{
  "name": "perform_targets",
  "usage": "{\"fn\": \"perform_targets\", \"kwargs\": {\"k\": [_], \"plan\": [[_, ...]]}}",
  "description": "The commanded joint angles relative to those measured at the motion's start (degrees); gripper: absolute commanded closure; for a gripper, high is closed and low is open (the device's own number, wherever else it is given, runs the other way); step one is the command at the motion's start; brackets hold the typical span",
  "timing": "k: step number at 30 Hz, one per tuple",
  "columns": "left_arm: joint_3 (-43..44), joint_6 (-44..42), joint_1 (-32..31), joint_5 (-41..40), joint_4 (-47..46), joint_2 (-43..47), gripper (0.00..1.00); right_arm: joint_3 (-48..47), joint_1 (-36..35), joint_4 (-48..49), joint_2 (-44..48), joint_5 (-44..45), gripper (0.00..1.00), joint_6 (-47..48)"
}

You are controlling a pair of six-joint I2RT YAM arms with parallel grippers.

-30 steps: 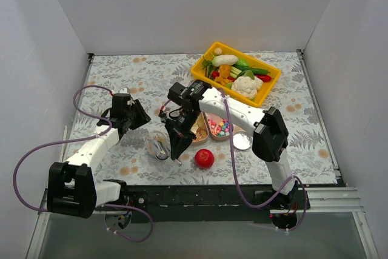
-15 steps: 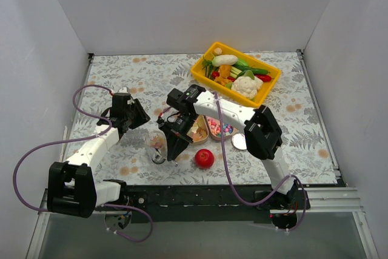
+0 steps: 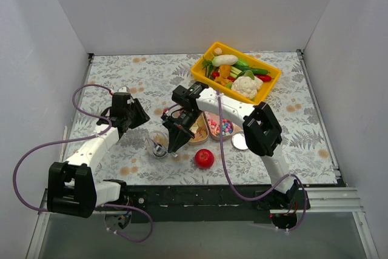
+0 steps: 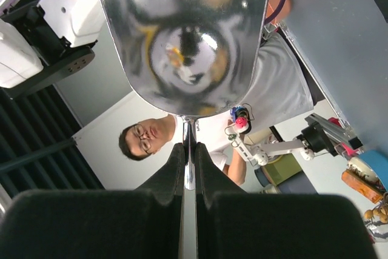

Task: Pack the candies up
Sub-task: Place the fake candies in the packing bottle, then place the spatula at the center of the board.

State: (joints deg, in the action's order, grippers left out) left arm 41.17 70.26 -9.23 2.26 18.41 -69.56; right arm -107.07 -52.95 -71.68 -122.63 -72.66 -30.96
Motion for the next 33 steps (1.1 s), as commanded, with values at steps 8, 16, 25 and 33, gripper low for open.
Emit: {"fn": "perform_targets", "kwargs": {"k": [8, 16, 25, 33], "plan": [[2.5, -0.8, -0.3, -1.6, 1.4, 1.9, 0.65, -3.6, 2.5, 1.0, 0.8, 0.9, 0.99, 0.4], [3.6, -0.4, -0.3, -4.2, 3.9, 2.7, 0.64, -4.0, 14.2, 1.4, 10.4, 26.2, 0.99, 2.4], [7.0, 1.5, -0.2, -4.5, 7.9, 2.8, 0.62, 11.8, 23.2, 0.3, 25.1, 69.4, 0.99, 9.0], [8.1, 1.5, -0.2, -5.3, 8.0, 4.1, 0.41, 39.4, 26.4, 8.2, 39.8, 77.9, 0.99, 3.5]]}}
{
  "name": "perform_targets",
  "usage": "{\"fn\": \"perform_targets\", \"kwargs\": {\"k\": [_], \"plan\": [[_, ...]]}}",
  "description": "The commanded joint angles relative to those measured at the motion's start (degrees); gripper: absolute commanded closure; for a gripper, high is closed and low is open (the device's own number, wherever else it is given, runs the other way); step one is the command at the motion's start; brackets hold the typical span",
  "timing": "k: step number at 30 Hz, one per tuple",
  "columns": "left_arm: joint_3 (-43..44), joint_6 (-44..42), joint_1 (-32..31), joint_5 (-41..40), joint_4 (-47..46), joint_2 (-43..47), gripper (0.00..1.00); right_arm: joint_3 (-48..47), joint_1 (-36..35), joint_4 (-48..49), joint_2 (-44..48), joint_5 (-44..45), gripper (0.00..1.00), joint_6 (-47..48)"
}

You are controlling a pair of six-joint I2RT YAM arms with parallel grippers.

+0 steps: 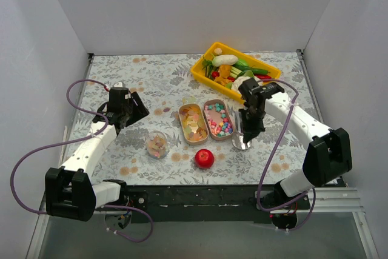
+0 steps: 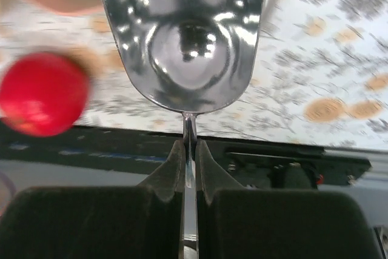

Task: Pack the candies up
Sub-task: Place the spatula at the center of the board, then pick up the bottle lid at the center of the board.

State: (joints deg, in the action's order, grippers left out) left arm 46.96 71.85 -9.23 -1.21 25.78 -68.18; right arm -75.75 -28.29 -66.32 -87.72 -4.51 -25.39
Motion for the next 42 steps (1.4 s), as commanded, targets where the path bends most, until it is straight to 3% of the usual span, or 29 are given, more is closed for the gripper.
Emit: {"fn": "perform_targets", "kwargs": {"k": [1, 7, 16, 19, 20, 21, 23, 25, 29, 36, 38, 42], "plan": [[2.6, -0.2, -0.2, -2.0, 0.5, 2.6, 0.41, 10.8, 3.1, 3.0, 5.5, 13.4, 0.99, -2.4], [3.6, 0.8, -0.2, -1.2, 0.2, 1.3, 0.37, 17.0, 9.8, 6.5, 8.8, 19.8, 0.99, -2.6], [3.8, -0.1, -0.2, -0.6, -1.3, 0.4, 0.27, 19.6, 11.4, 11.9, 0.7, 19.9, 0.96, -3.1], [4.2, -0.5, -0.2, -0.6, -1.2, 0.0, 0.26, 17.3, 11.5, 11.2, -0.5, 19.8, 0.8, -2.3], [4.4, -0.6, -0.2, -0.7, -1.2, -0.2, 0.26, 16.5, 11.4, 10.6, -0.7, 19.7, 0.62, -1.6], [4.5, -0.7, -0.1, -0.7, -1.2, -0.3, 0.26, 15.7, 11.5, 9.0, -0.9, 20.2, 0.55, -1.9], [4.5, -0.8, -0.1, -0.6, -1.2, -0.4, 0.26, 14.4, 11.4, 8.6, -0.1, 20.4, 0.42, -1.9], [4.7, -0.8, -0.2, -0.6, -1.3, -0.4, 0.26, 13.4, 11.5, 8.1, 0.4, 19.9, 0.36, -2.0], [5.0, -1.3, -0.2, -0.9, -0.9, -0.5, 0.25, 10.8, 10.8, 9.6, 2.5, 16.8, 0.36, -0.5], [5.2, -1.1, -0.2, -0.3, -0.6, -0.5, 0.25, 11.1, -4.9, 20.0, 3.3, 16.6, 0.43, 6.7], [5.2, -1.0, -0.1, -0.2, -0.5, -0.3, 0.25, 12.0, -5.4, 22.5, 0.8, 15.5, 0.56, 5.4], [5.4, -0.9, -0.2, 0.3, 0.1, -0.2, 0.25, 14.6, -5.6, 25.6, -1.6, 15.5, 0.67, 5.4]]}}
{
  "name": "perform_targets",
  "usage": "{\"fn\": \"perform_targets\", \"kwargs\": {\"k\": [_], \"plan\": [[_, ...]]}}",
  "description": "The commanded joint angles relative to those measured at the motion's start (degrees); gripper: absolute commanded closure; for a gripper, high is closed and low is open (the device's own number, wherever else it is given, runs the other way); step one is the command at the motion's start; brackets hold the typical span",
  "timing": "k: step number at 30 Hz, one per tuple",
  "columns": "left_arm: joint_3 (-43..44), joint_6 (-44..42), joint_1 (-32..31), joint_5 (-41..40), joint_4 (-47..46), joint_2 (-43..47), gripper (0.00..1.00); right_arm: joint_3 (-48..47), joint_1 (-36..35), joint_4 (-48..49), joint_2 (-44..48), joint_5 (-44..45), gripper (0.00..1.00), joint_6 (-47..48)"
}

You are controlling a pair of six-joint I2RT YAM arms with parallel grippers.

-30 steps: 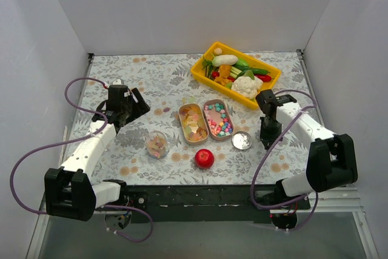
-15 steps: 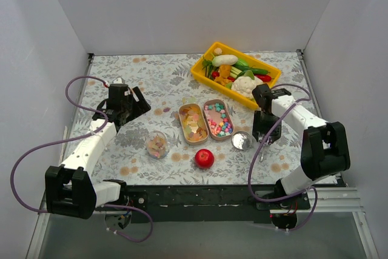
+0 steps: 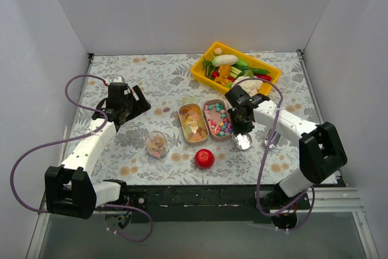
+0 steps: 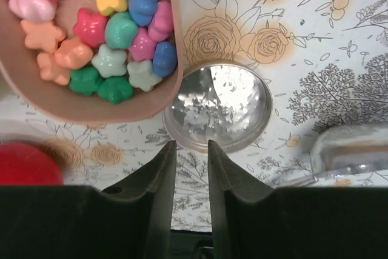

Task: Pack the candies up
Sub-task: Pick up the bottle lid at the center of the board.

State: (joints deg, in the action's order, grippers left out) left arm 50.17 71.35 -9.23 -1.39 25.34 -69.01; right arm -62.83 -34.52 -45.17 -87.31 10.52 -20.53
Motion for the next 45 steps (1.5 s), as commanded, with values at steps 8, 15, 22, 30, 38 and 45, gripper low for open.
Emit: {"fn": "perform_targets", "kwargs": {"k": [8, 15, 22, 30, 38, 45], "plan": [[2.8, -0.4, -0.2, 0.4, 0.9, 0.4, 0.25, 3.1, -1.2, 7.7, -2.3, -5.1, 0.73, 5.2], [3.2, -0.2, -0.2, 0.5, 0.9, -0.2, 0.25, 4.8, -2.5, 9.0, -5.8, -6.4, 0.74, 4.5], [3.7, -0.2, -0.2, 0.4, 1.1, -0.5, 0.25, 5.3, -2.7, 10.0, -8.3, -5.2, 0.79, 3.8], [4.2, -0.3, -0.2, 0.2, 1.6, 0.0, 0.22, 2.8, -2.8, 6.1, -7.4, -4.6, 0.99, 4.0], [7.3, -0.6, -0.2, 5.9, 1.9, 0.6, 0.07, -14.8, -2.7, -5.0, 4.9, -20.7, 0.99, 4.1], [12.0, -1.1, -0.2, 19.3, -1.3, 3.3, 0.02, -30.0, 0.2, 14.2, 4.6, -54.4, 0.99, -6.4]]}}
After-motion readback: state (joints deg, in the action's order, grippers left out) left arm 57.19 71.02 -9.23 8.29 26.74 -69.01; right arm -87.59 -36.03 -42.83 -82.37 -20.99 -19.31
